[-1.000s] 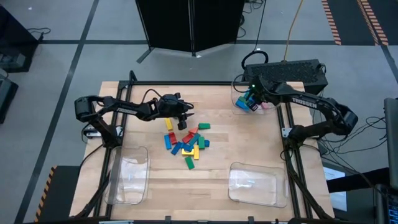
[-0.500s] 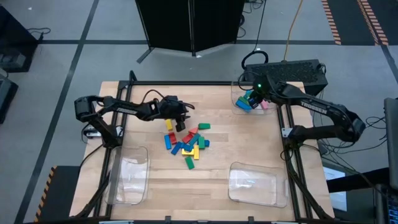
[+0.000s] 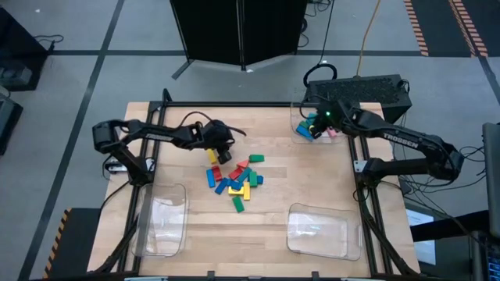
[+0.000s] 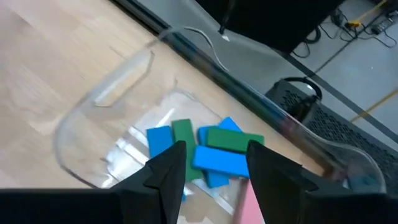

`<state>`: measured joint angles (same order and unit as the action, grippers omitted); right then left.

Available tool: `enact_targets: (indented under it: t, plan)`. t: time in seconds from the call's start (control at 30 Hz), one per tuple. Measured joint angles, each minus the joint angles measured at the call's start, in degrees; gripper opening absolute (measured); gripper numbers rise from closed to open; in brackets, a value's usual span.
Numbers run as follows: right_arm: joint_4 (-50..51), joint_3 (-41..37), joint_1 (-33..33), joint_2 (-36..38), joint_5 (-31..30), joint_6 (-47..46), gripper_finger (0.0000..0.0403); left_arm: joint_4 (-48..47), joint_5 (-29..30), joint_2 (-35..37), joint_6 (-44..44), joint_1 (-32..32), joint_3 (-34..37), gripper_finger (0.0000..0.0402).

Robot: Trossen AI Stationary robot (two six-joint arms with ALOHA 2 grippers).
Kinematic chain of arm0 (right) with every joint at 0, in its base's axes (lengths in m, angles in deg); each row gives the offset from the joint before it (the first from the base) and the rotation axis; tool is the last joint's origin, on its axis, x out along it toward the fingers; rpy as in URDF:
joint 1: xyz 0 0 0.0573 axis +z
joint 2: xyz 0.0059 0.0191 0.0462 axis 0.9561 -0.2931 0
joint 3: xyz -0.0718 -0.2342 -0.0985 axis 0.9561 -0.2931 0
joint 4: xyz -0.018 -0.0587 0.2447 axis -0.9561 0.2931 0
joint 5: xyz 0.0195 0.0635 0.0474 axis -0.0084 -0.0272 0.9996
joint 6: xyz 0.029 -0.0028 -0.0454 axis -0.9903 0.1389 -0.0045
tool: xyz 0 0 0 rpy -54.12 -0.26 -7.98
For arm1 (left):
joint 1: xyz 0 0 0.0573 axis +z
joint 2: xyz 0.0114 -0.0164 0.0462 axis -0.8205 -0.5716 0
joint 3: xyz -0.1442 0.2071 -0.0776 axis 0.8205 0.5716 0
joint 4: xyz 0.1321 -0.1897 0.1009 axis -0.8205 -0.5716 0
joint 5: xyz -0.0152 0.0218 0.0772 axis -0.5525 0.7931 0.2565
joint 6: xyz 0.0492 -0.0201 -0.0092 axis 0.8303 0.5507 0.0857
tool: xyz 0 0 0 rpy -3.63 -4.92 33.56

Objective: Sort blocks by size
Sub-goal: Put the yellow rectangle block into the top transparent bin

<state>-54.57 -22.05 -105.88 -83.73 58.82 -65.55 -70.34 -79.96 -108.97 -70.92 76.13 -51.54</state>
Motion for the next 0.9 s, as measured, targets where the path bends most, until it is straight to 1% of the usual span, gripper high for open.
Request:
enact_targets:
  t: [0.07,0.17,0.3,0.47,0.57,0.73,0.8,0.9]
  plan:
    - [-1.2,0.0,1.1,0.0,0.0,-0.1,0.0162,-7.2,0.0,0.4,-3.2,0.0,-2.4,0.0139]
    - [-3.6,0.0,2.6,0.0,-0.2,-0.7,0.0162,-18.1,-0.1,1.2,-11.7,-0.1,-5.4,0.0139]
    - [-5.8,0.0,4.3,0.0,-0.3,-0.7,0.0162,-28.4,-1.2,1.5,-21.8,-0.1,-8.0,0.0139]
    - [-7.1,0.0,5.5,0.0,-0.5,0.9,0.0162,-29.7,-1.5,1.5,-33.5,-0.1,-9.4,0.0139]
    - [-7.3,-0.1,5.8,0.0,-0.6,1.4,0.0162,-29.5,0.4,1.5,-41.8,-0.1,-9.5,0.0139]
    - [-7.5,-1.8,5.8,0.0,-0.6,2.4,0.0162,-32.4,3.9,1.4,-48.9,-0.1,-9.5,0.0139]
    - [-8.2,-3.0,5.8,0.0,-0.6,2.9,0.0162,-32.8,4.2,1.3,-53.3,-0.1,-9.5,0.0139]
    - [-11.9,-5.1,5.8,0.0,-0.6,4.5,0.0162,-33.3,4.3,1.3,-59.1,-0.1,-9.5,0.0139]
